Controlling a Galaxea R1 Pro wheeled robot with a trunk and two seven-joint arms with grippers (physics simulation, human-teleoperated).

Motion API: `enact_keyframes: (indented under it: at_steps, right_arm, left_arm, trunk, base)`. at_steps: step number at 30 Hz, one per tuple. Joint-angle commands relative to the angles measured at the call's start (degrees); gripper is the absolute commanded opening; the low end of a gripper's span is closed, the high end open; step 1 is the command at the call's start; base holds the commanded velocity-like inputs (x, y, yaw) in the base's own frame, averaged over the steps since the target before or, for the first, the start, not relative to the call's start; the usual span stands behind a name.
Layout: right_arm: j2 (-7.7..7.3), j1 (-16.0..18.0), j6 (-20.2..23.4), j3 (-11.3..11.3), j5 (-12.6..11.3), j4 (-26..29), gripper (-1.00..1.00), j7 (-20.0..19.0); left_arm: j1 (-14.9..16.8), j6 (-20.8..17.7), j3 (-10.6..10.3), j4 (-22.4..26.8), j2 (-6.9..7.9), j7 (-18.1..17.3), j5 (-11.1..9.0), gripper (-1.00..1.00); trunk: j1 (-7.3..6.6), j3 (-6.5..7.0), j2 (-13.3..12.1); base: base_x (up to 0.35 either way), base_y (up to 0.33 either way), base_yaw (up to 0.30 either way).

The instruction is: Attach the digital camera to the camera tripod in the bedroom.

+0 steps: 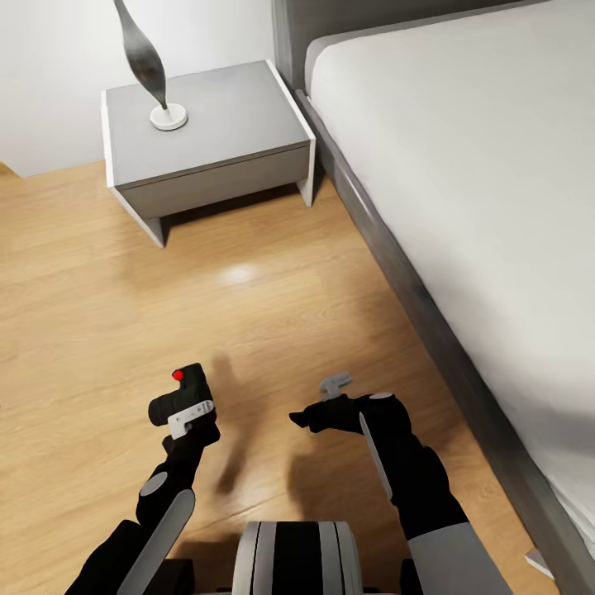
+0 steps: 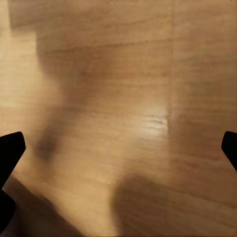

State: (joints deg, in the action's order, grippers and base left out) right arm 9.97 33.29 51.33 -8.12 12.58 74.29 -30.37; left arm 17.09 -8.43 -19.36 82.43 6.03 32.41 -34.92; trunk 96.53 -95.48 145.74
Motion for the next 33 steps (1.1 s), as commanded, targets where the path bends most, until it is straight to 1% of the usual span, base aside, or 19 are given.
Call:
enact_keyframes:
  at_steps: [1, 33]
  right_arm:
    - [0.02, 0.0, 0.2, 0.0, 0.6, 0.1, 1.0, -0.5]
    - [0.02, 0.0, 0.3, -0.1, 0.6, -0.1, 1.0, -0.5]
  left_arm:
    - [0.0, -0.2, -0.1, 0.1, 0.07, 0.5, -0.1, -1.0]
    - [0.0, 0.3, -0.2, -0.1, 0.03, 0.5, 0.4, -1.0]
  trunk:
    - [-0.01, -0.03, 0.0]
    - [-0.01, -0.03, 0.0]
  base:
    - [0.0, 0.083, 0.0]
    - [0.0, 0.009, 0.0]
